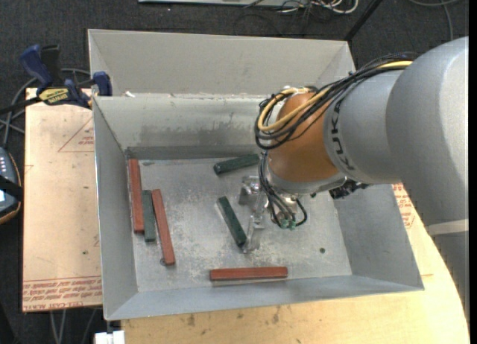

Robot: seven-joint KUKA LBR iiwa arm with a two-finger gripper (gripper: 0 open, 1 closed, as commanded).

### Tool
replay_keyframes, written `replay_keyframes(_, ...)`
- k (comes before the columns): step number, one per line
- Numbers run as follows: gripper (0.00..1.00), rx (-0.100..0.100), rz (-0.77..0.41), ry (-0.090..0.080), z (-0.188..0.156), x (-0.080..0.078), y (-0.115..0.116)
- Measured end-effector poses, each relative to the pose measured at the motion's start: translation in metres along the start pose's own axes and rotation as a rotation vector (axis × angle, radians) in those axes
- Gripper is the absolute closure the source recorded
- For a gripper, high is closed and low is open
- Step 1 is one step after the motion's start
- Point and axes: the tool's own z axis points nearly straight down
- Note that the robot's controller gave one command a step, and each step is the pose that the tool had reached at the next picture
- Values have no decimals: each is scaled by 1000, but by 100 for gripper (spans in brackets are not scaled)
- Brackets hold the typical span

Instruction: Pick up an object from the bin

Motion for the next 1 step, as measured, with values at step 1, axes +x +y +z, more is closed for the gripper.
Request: replay_keyframes(1,0,-1,-162,-32,-5,79,45)
